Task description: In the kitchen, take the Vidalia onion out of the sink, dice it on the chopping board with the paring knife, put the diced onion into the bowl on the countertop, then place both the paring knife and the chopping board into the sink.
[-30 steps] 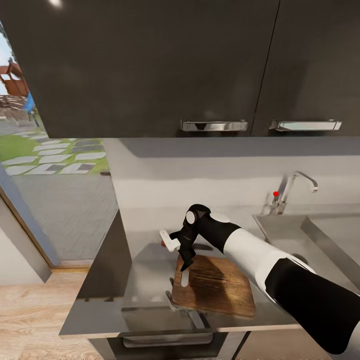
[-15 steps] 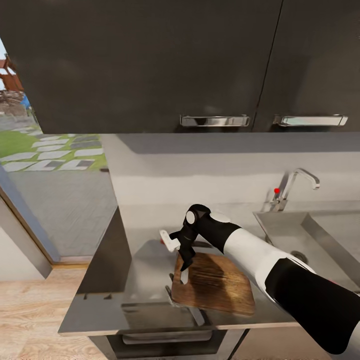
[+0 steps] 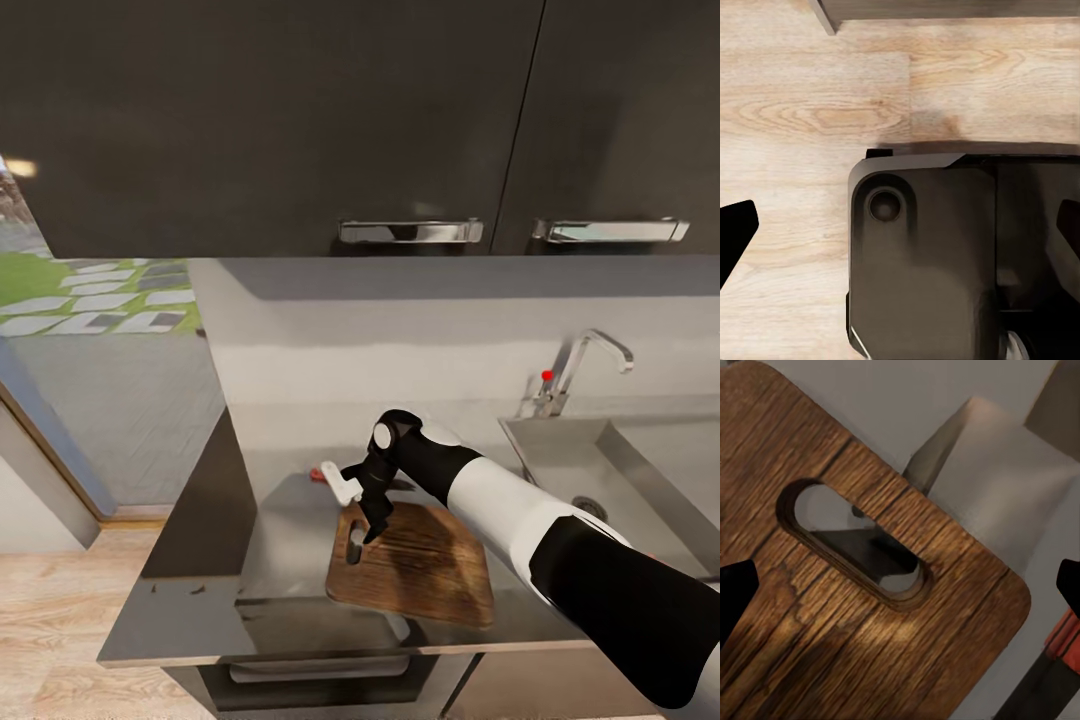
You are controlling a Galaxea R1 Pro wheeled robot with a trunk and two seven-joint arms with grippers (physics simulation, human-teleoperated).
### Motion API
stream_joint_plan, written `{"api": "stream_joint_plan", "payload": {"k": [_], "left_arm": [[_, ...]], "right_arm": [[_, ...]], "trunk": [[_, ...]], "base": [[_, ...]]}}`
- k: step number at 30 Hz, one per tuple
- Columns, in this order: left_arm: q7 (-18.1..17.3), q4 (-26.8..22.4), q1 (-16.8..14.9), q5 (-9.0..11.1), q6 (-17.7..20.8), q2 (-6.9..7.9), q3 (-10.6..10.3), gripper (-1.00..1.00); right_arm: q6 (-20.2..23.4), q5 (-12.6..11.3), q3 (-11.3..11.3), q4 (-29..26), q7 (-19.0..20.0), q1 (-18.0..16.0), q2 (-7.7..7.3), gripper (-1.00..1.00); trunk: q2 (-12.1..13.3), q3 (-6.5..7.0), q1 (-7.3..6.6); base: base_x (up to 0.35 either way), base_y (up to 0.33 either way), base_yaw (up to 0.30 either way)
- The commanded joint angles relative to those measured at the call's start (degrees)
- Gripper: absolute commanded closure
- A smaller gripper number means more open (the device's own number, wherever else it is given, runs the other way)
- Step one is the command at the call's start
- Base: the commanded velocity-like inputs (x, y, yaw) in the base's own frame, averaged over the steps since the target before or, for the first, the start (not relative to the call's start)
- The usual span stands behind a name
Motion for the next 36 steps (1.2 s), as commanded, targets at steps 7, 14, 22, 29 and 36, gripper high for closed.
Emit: {"api": "stream_joint_plan", "payload": {"k": [7,14,22,29,36], "left_arm": [[0.0,-0.1,0.0,0.1,-0.1,0.00,0.0,-1.00],[0.0,-0.1,0.0,0.1,0.0,0.00,0.1,-1.00],[0.0,-0.1,0.0,0.1,-0.1,0.00,0.1,-1.00],[0.0,-0.1,0.0,0.1,-0.1,0.00,0.0,-1.00],[0.0,-0.1,0.0,0.1,-0.1,0.00,0.0,-1.00]], "right_arm": [[-0.6,0.6,0.2,0.2,0.0,-0.1,0.01,-1.00],[-0.5,0.6,0.2,0.2,0.0,-0.1,0.01,-1.00],[-0.5,0.6,0.2,0.2,0.0,-0.1,0.01,-1.00],[-0.6,0.6,0.2,0.2,0.0,-0.1,0.01,-1.00],[-1.2,0.6,0.2,0.2,0.0,-0.1,0.01,-1.00]], "trunk": [[-0.1,-0.76,0.03],[-0.1,-1.41,0.03],[-0.1,-2.16,0.03],[-0.1,-2.65,0.03],[-0.1,-2.73,0.03]], "base": [[0.000,-0.002,0.000],[0.000,0.011,0.000],[0.000,0.014,0.000],[0.070,-0.025,0.000],[0.068,-0.030,0.000]]}}
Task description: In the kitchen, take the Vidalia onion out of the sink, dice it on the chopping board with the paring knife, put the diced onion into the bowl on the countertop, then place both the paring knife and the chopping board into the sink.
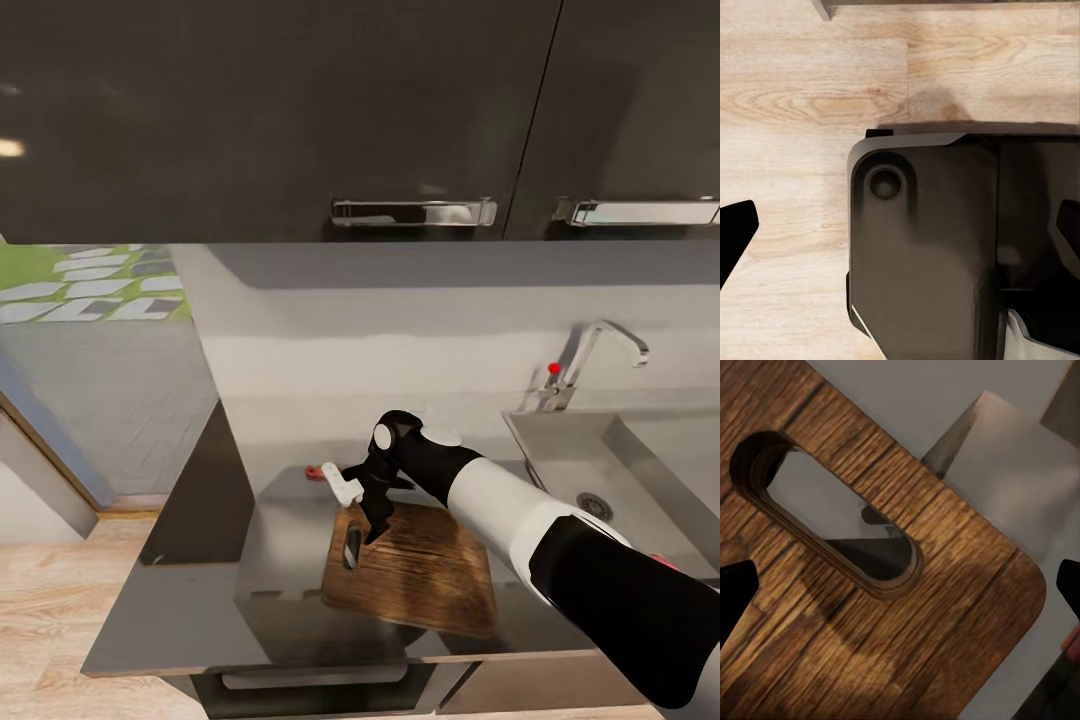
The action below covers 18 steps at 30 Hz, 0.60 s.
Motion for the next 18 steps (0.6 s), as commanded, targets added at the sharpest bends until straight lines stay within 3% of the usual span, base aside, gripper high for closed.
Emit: {"api": "stream_joint_plan", "payload": {"k": [1,18], "left_arm": [[0.0,-0.1,0.0,0.1,-0.1,0.00,0.0,-1.00],[0.0,-0.1,0.0,0.1,-0.1,0.00,0.0,-1.00]], "right_arm": [[-0.6,0.3,0.1,0.0,0.0,-0.1,0.01,-1.00],[-0.6,0.3,0.1,0.0,0.0,-0.1,0.01,-1.00]], "trunk": [[-0.1,-0.10,0.03],[-0.1,-0.10,0.03]], "base": [[0.007,-0.003,0.000],[0.036,0.006,0.000]]}}
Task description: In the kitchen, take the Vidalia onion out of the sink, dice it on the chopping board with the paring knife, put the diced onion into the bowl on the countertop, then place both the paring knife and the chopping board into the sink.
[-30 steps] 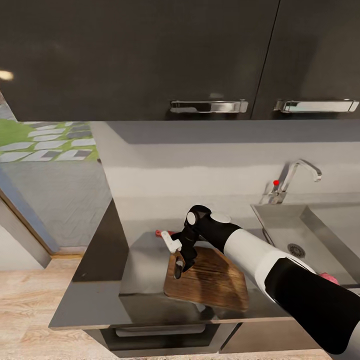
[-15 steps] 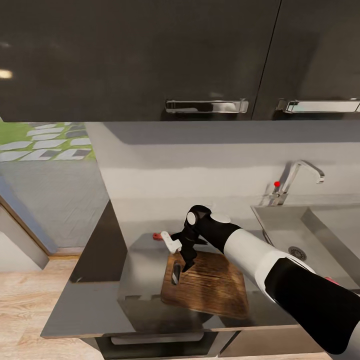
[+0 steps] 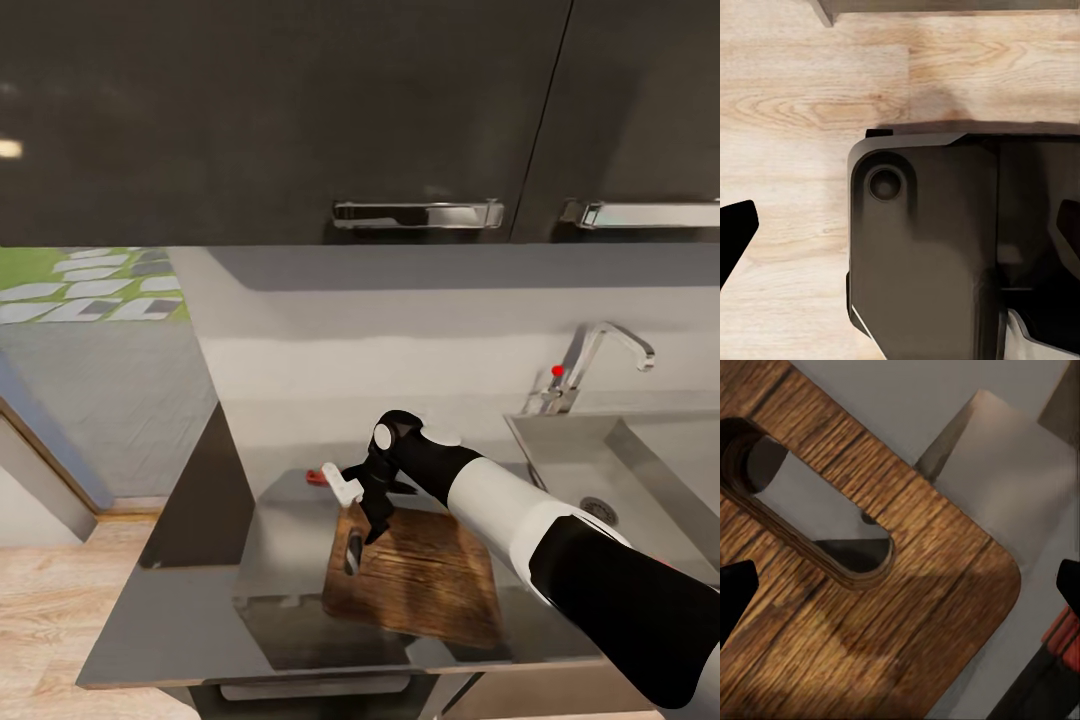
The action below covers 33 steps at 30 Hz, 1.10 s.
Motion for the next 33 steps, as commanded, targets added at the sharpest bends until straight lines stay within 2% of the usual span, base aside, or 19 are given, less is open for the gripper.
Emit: {"api": "stream_joint_plan", "payload": {"k": [1,18,33], "left_arm": [[0.0,-0.1,0.0,0.1,-0.1,0.00,0.0,-1.00],[0.0,-0.1,0.0,0.1,-0.1,0.00,0.0,-1.00],[0.0,0.6,0.0,0.1,-0.1,0.00,0.0,-1.00]], "right_arm": [[-0.6,0.3,0.1,0.0,0.0,-0.1,0.01,-1.00],[-0.6,0.3,0.1,0.0,0.0,-0.1,0.01,-1.00],[-0.6,0.3,0.2,0.1,-0.1,-0.1,0.01,-1.00]], "trunk": [[-0.1,-0.10,0.04],[-0.1,-0.17,0.04],[-0.1,-1.46,0.04]], "base": [[0.033,0.094,0.000],[-0.017,0.059,0.000],[-0.001,0.001,0.000]]}}
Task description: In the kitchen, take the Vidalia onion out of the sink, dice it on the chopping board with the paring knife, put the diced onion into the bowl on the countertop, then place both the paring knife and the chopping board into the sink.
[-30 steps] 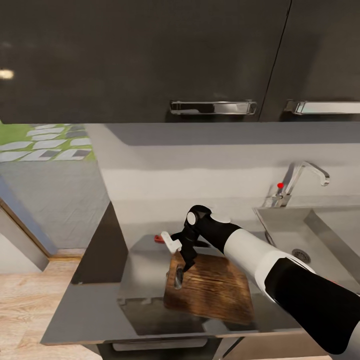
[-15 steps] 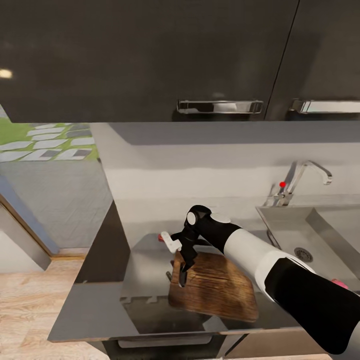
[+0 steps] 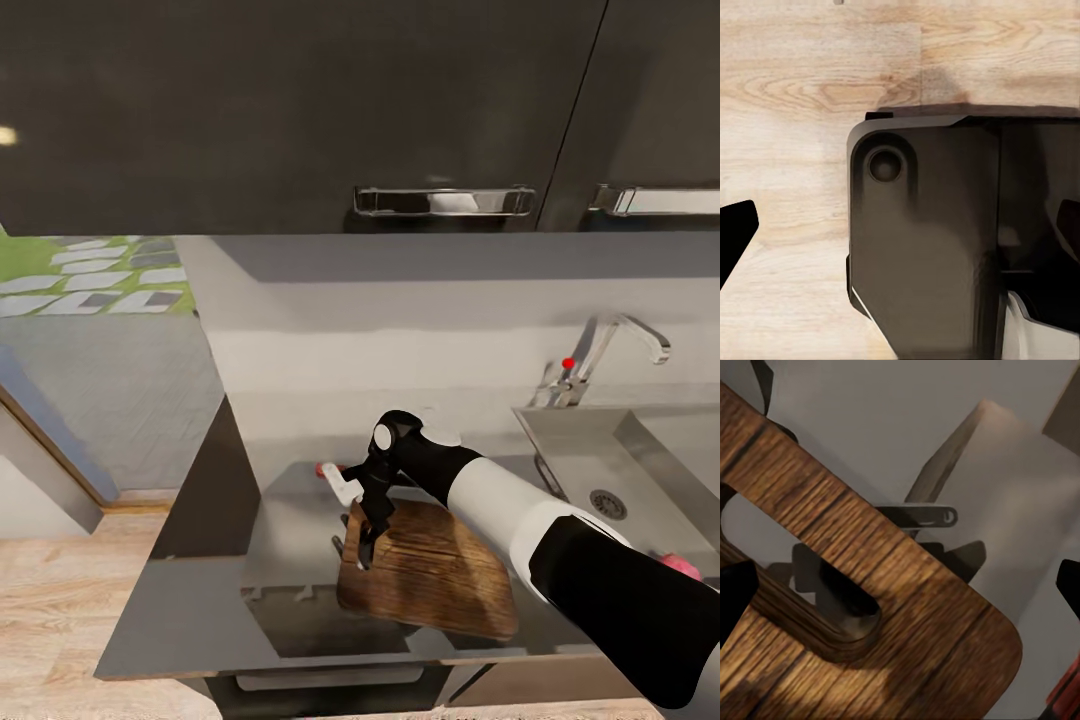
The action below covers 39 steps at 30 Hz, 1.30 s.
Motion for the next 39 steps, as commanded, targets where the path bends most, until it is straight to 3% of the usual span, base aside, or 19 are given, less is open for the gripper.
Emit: {"api": "stream_joint_plan", "payload": {"k": [1,39], "left_arm": [[0.0,-0.1,0.0,0.1,-0.1,0.00,0.0,-1.00],[0.0,0.0,0.0,0.1,-0.1,0.00,0.0,-1.00]], "right_arm": [[-0.6,0.3,0.1,0.0,0.0,-0.1,0.01,-1.00],[-0.6,0.3,0.2,-0.1,-1.8,0.0,0.01,-1.00]], "trunk": [[-0.1,-0.19,0.03],[-0.1,-3.44,0.03]], "base": [[0.000,0.000,0.000],[0.000,0.000,0.000]]}}
